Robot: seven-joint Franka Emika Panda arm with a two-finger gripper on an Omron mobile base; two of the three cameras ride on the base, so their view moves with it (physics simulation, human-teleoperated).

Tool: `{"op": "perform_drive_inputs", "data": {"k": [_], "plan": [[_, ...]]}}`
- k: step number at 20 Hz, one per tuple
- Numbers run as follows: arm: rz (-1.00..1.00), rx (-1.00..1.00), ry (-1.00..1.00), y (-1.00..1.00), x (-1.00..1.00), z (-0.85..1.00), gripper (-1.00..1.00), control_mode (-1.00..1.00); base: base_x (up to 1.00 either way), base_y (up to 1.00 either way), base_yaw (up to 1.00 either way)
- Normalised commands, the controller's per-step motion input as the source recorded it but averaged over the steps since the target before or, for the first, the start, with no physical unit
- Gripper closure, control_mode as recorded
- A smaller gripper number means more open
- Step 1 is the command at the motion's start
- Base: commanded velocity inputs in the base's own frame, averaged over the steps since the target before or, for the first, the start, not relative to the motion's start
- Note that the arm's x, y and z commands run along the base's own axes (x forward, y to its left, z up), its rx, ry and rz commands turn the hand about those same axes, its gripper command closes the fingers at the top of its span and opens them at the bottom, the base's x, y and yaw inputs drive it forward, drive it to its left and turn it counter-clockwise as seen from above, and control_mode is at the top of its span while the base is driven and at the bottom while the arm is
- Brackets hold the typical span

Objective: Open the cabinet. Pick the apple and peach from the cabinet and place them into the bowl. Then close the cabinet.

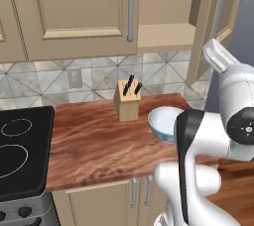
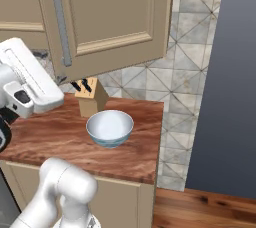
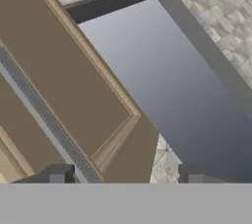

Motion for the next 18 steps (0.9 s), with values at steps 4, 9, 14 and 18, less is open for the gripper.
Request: {"op": "perform_drive_inputs", "data": {"k": [4,9,14,18], "plan": [[0.00,-0.07,0.00,0.77,-0.64,-0.15,-1.00,-1.00,0.00,0.00,0.00],[0.00,-0.05,0.00,0.64,0.10,-0.17,-1.00,-1.00,0.00,0.00,0.00],[0.00,0.00,0.00,0.01,0.75,-0.01,-1.00,-1.00,0.00,0.00,0.00],[0.00,0.00,0.01,0.00,0.99,-0.14,-1.00,-1.00,0.00,0.00,0.00]]}}
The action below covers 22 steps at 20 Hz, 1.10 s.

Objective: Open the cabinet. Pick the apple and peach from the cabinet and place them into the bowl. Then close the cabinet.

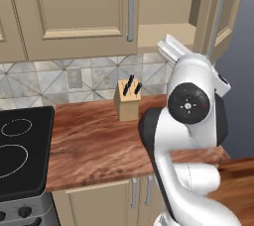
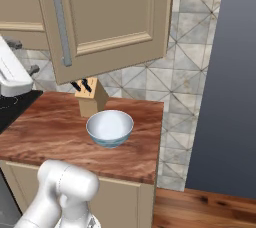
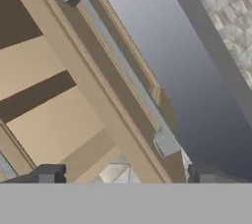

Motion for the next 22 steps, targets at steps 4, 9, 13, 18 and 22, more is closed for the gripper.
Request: {"op": "perform_drive_inputs", "data": {"k": [4,9,13,18,22], "plan": [[-0.11,-0.02,0.04,0.00,0.89,-0.21,-1.00,-1.00,0.00,0.00,0.00],[-0.26,0.00,0.11,-0.33,0.62,-0.14,-1.00,-1.00,0.00,0.00,0.00],[-0.40,0.00,0.20,-0.86,0.34,-0.16,-1.00,-1.00,0.00,0.00,0.00],[-0.41,0.00,0.26,-1.00,0.03,-0.17,-1.00,-1.00,0.00,0.00,0.00],[-0.36,0.00,0.19,-1.00,0.00,-0.30,-1.00,-1.00,0.00,0.00,0.00]]}}
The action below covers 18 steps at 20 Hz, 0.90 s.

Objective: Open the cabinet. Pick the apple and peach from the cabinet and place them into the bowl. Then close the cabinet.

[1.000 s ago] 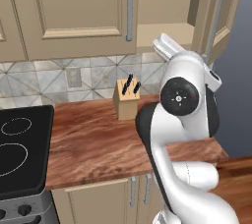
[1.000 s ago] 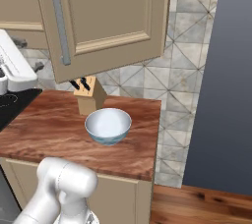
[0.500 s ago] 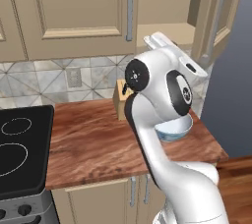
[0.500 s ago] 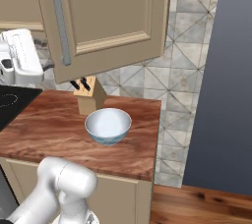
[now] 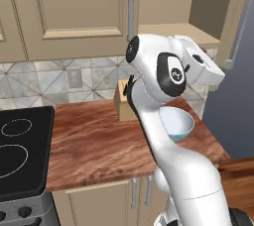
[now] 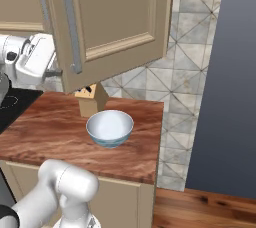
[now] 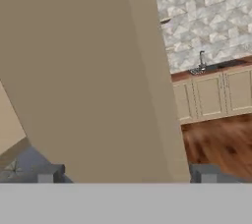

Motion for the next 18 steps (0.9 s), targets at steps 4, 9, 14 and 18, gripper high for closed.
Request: {"op": "perform_drive_inputs", "data": {"k": [4,9,14,18], "plan": [[-0.29,0.00,0.03,-1.00,0.00,-0.36,-1.00,-1.00,0.00,0.00,0.00],[-0.25,0.00,0.00,-1.00,0.00,-0.29,-1.00,-1.00,0.00,0.00,0.00],[-0.18,0.01,0.00,-0.97,-0.07,-0.15,-1.00,-1.00,0.00,0.00,0.00],[0.14,-0.12,-0.02,0.18,-0.99,-0.18,-1.00,-1.00,0.00,0.00,0.00]]}}
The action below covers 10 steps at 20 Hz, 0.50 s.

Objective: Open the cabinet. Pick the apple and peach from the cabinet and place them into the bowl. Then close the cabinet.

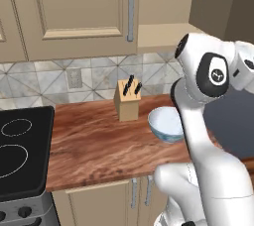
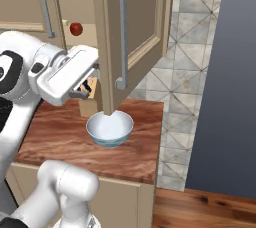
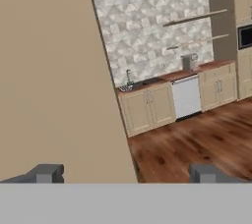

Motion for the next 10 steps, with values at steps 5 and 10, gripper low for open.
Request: {"op": "perform_drive_inputs", "data": {"k": [5,10], "plan": [[0.38,-0.29,-0.01,0.99,-1.00,-0.16,-1.00,-1.00,0.00,0.00,0.00],[0.58,-0.28,0.00,1.00,-0.61,-0.17,-1.00,-1.00,0.00,0.00,0.00]]}}
